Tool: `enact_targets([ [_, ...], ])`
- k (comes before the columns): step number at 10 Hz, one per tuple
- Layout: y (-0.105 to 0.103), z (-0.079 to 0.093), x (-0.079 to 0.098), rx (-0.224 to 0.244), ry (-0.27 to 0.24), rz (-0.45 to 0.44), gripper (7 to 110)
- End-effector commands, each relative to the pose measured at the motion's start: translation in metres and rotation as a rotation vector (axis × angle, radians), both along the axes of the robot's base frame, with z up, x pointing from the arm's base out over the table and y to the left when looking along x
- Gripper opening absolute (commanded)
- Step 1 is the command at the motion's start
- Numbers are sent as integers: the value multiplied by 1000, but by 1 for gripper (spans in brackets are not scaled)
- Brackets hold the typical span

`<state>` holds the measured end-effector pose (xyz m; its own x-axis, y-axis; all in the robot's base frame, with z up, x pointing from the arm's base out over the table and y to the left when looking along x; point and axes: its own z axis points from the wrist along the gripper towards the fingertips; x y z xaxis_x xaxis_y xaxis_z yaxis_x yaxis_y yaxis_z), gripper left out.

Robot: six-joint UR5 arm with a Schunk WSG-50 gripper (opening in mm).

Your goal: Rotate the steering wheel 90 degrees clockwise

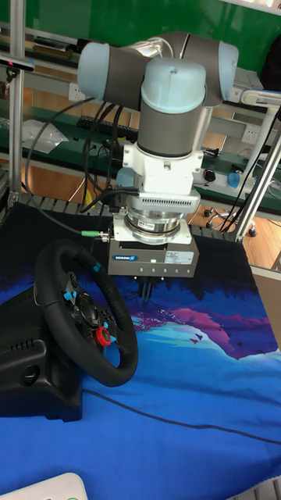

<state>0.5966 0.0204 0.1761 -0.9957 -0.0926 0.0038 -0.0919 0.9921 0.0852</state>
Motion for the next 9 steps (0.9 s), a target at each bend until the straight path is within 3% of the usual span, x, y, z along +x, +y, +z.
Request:
enact_targets([
  [1,1,2,-3,13,8,12,7],
  [9,-11,1,-8,-39,32,12,7],
])
